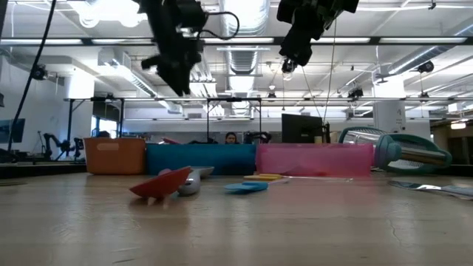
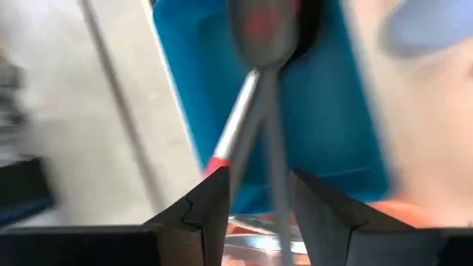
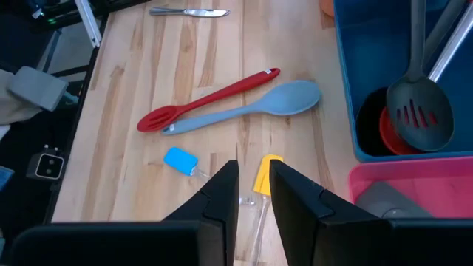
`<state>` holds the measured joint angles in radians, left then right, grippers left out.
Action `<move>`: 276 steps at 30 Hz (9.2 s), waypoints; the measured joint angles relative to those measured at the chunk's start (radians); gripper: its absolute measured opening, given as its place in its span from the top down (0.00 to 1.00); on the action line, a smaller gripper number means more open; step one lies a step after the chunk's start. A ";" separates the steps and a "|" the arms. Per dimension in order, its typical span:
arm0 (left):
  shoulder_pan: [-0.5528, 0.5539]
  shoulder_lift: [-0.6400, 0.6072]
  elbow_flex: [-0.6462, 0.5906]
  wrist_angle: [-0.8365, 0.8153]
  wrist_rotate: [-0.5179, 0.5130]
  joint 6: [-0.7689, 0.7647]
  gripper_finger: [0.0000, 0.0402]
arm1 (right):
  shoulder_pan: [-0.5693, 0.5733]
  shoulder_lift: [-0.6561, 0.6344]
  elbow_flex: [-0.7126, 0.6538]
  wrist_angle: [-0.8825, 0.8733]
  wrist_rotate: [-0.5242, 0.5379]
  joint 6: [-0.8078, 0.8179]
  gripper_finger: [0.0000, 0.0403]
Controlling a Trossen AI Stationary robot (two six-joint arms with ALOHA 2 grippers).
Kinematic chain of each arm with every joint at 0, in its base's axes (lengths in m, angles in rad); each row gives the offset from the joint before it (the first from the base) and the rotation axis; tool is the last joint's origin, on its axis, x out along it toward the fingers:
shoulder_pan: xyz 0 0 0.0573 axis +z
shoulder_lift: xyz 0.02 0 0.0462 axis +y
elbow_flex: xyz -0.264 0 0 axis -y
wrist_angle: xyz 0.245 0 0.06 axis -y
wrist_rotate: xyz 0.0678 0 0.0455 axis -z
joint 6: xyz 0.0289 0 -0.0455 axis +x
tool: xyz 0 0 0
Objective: Pick & Place Kitchen Items
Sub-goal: Put the black slotted spoon into the blue bin, then put the yellow spatula into the red bin
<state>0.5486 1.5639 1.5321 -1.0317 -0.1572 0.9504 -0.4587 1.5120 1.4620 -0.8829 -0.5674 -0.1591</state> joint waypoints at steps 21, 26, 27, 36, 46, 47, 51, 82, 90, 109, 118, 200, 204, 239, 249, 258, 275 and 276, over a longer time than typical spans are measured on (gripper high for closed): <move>-0.124 -0.055 -0.154 -0.347 -0.050 -0.532 0.77 | 0.000 0.000 0.000 -0.001 0.000 0.026 0.83; -0.122 -0.084 -0.337 -0.158 -0.185 -0.397 0.82 | 0.000 0.000 0.000 0.004 0.001 0.028 0.84; -0.120 -0.086 -0.366 -0.119 -0.202 -0.373 0.83 | 0.000 0.000 0.000 0.004 0.001 0.028 0.84; -0.062 -0.085 -0.475 0.112 -0.313 -0.286 0.91 | 0.000 0.002 0.000 0.023 0.001 0.028 0.81; 0.048 -0.083 -0.473 0.157 -0.192 -0.237 0.98 | 0.000 0.002 0.000 0.034 0.002 0.025 0.81; 0.055 -0.082 -0.473 0.165 -0.191 -0.230 0.98 | 0.000 0.001 0.000 0.034 0.001 0.025 0.82; 0.080 -0.082 -0.473 0.176 -0.161 -0.197 0.99 | 0.000 0.002 0.000 0.035 0.001 0.025 0.83; 0.133 0.029 -0.478 0.390 -0.365 -0.015 0.98 | 0.000 0.001 0.000 0.051 0.001 0.025 0.82; 0.165 0.029 -0.478 0.511 -0.365 0.047 0.99 | 0.000 0.001 0.000 0.053 0.001 0.025 0.84; 0.199 0.029 -0.478 0.736 -0.411 0.213 0.99 | 0.000 0.000 0.000 0.055 0.001 0.018 0.79; 0.144 -0.091 -0.469 0.579 -0.536 0.054 0.99 | -0.001 0.000 0.000 0.051 0.001 0.008 0.83; -0.851 -0.790 -1.228 1.141 -0.629 -0.904 0.98 | 0.180 0.495 -0.013 0.038 0.239 -0.062 0.55; -0.850 -0.790 -1.228 1.141 -0.629 -0.905 0.97 | 0.253 0.487 -0.013 0.058 0.432 -0.100 0.58; -0.851 -0.789 -1.228 1.143 -0.626 -0.946 0.97 | 0.341 0.508 -0.013 0.214 0.587 -0.136 0.43; -0.851 -0.789 -1.228 1.143 -0.625 -0.947 0.97 | 0.319 0.607 -0.004 0.208 0.537 -0.107 0.46; -0.851 -0.789 -1.240 1.144 -0.625 -0.948 0.97 | 0.318 0.609 -0.005 0.189 0.529 -0.040 0.48; -0.850 -0.789 -1.241 1.144 -0.629 -0.927 0.97 | 0.319 0.602 0.071 0.084 0.438 -0.021 0.96; -0.850 -0.789 -1.241 1.144 -0.629 -0.924 0.97 | 0.319 0.601 0.092 0.055 0.433 -0.025 0.96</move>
<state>-0.3015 0.7746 0.2913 0.1124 -0.7863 0.0261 -0.1397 2.1134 1.5537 -0.8281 -0.1339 -0.1843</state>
